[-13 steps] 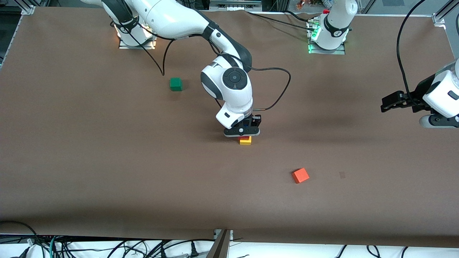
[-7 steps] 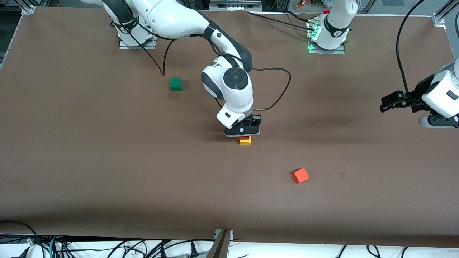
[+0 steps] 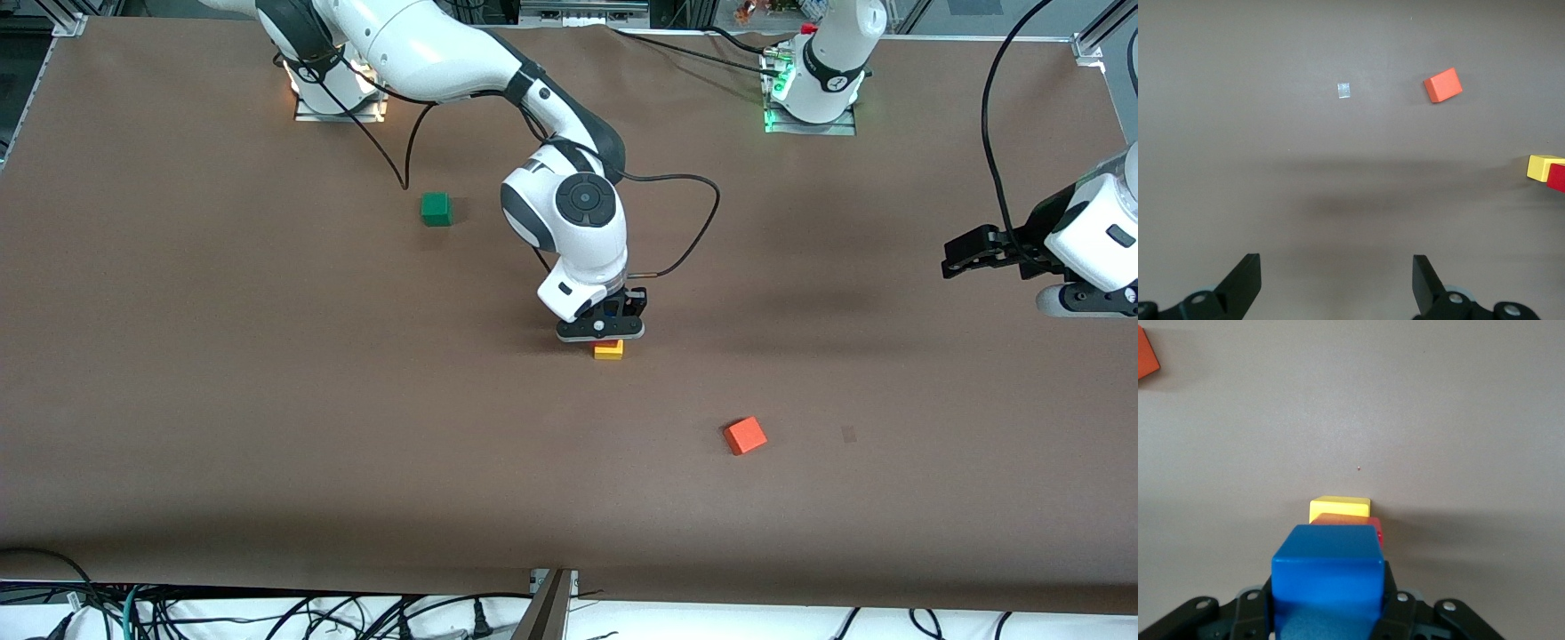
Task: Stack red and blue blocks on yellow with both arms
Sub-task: 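Lower the blue cube onto the red cube with the right gripper, then open the right gripper and draw it back from the stack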
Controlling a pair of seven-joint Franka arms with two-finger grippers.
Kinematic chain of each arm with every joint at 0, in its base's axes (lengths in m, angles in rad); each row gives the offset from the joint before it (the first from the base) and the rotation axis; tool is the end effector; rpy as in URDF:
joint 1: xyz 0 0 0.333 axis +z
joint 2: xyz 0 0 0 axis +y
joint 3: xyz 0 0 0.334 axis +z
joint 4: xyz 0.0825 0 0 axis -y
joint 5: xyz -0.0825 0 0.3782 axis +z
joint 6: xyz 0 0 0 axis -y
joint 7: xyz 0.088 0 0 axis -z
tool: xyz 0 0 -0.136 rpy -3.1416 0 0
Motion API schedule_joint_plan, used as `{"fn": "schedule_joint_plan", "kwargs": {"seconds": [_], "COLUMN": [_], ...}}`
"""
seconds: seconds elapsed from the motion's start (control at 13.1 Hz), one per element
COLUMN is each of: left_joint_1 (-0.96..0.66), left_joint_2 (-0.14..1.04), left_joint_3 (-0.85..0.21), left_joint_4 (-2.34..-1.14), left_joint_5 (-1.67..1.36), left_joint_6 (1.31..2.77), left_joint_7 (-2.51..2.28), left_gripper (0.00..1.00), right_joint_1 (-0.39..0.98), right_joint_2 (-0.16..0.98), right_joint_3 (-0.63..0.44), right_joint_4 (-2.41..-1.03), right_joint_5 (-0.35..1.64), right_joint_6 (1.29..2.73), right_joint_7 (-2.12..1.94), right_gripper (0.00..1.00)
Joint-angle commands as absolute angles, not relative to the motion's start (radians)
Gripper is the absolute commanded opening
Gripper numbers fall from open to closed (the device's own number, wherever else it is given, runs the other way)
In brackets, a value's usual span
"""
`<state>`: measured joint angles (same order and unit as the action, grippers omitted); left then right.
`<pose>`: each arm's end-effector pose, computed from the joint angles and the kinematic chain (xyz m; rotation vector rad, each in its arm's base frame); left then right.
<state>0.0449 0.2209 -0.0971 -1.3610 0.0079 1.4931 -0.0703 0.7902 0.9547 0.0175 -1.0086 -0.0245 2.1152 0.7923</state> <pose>0.6077 -0.0240 0.5764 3.1303 0.0310 -0.1385 0.5639 0.5798 0.2692 -3.0334 -0.0273 -0.1699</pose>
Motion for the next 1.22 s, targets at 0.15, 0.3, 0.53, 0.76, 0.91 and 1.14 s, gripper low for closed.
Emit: {"fn": "schedule_joint_plan", "kwargs": {"seconds": [0.15,0.3,0.53,0.76,0.91,1.14], "left_joint_1": [0.046,0.046,0.046,0.046,0.046,0.046], "left_joint_2": [0.236,0.236,0.236,0.236,0.236,0.236], "left_joint_3": [-0.097,-0.097,-0.097,-0.097,-0.097,-0.097], "left_joint_4": [-1.328,-1.328,-1.328,-1.328,-1.328,-1.328], "left_joint_5": [-0.011,-0.011,-0.011,-0.011,-0.009,-0.009], "left_joint_6": [1.482,1.482,1.482,1.482,1.482,1.482], "left_joint_7": [-0.063,-0.063,-0.063,-0.063,-0.063,-0.063], "left_gripper": [1.00,1.00,1.00,1.00,1.00,1.00], "right_joint_1": [0.802,0.802,0.801,0.792,0.761,0.677], "right_joint_2": [0.971,0.971,0.965,0.925,0.869,0.780], "right_joint_3": [0.009,0.008,0.008,-0.002,0.002,0.003], "right_joint_4": [-0.974,-0.974,-0.973,-0.973,-0.973,-0.986], "right_joint_5": [-0.044,-0.044,-0.044,-0.038,-0.031,0.030], "right_joint_6": [2.121,2.121,2.115,2.051,2.010,1.961], "right_joint_7": [0.819,0.818,0.818,0.810,0.802,0.795], "right_gripper": [0.99,1.00,1.00,1.00,1.00,1.00]}}
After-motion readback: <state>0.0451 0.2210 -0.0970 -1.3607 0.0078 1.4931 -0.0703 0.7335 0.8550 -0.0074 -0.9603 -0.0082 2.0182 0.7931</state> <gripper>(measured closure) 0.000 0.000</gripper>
